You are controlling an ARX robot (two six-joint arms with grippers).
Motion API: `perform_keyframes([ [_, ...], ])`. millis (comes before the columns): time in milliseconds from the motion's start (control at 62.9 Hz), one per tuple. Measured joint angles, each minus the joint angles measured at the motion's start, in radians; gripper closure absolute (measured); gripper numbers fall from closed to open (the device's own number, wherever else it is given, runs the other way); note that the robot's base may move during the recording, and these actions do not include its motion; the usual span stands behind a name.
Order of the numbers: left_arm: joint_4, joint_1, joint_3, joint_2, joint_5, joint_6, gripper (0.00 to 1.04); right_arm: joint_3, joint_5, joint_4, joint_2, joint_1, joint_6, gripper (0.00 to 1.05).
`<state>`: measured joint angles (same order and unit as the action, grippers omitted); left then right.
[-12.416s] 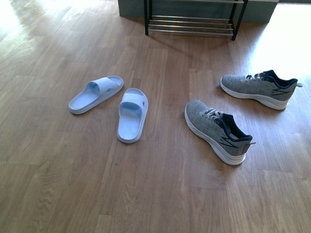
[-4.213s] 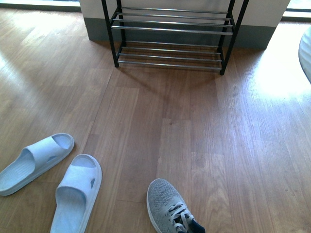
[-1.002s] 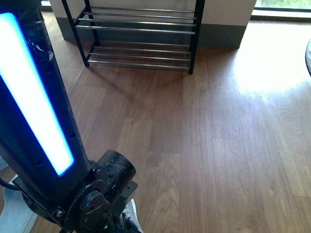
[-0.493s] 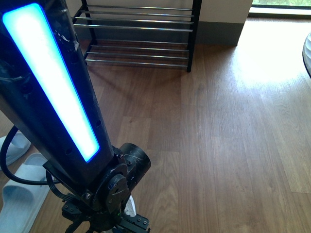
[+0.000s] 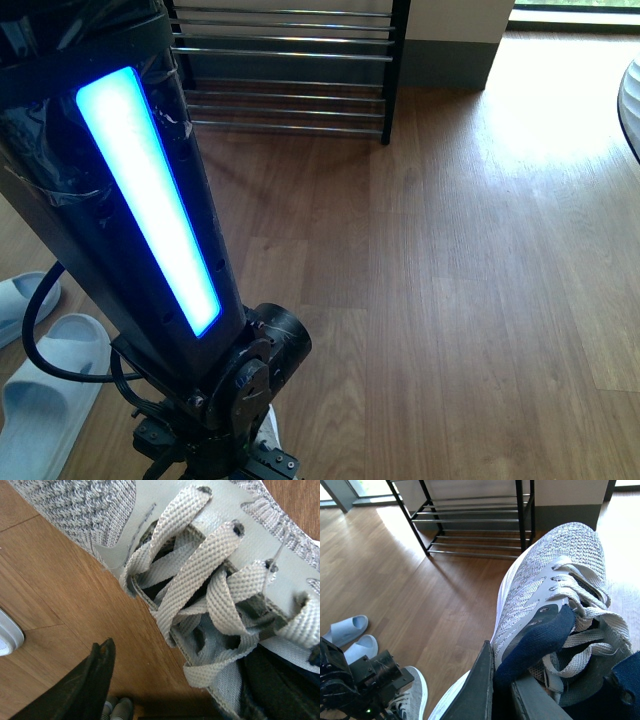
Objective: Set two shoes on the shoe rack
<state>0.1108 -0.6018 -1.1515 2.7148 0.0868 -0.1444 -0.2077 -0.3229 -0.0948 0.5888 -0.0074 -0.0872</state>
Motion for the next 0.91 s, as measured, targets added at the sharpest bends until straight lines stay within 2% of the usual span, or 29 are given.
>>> perform_keyframes([
  [127, -0.008, 0.000, -0.004, 0.015, 0.043, 0.018, 0.49, 0.000, 0.000, 0.000, 0.000, 0.000, 0.000, 1.03],
  [334, -0.034, 0.001, 0.000, 0.035, 0.104, 0.035, 0.84, 0.000, 0.000, 0.000, 0.000, 0.000, 0.000, 1.03],
  [477, -0.055, 0.007, 0.014, 0.036, 0.136, 0.028, 1.04, 0.000, 0.000, 0.000, 0.000, 0.000, 0.000, 1.03],
  [715, -0.136, 0.042, 0.076, 0.002, 0.191, 0.024, 1.03, 0.000, 0.000, 0.000, 0.000, 0.000, 0.000, 1.03],
  [906, -0.256, 0.137, 0.184, -0.145, 0.263, -0.016, 1.03, 0.000, 0.000, 0.000, 0.000, 0.000, 0.000, 1.03],
])
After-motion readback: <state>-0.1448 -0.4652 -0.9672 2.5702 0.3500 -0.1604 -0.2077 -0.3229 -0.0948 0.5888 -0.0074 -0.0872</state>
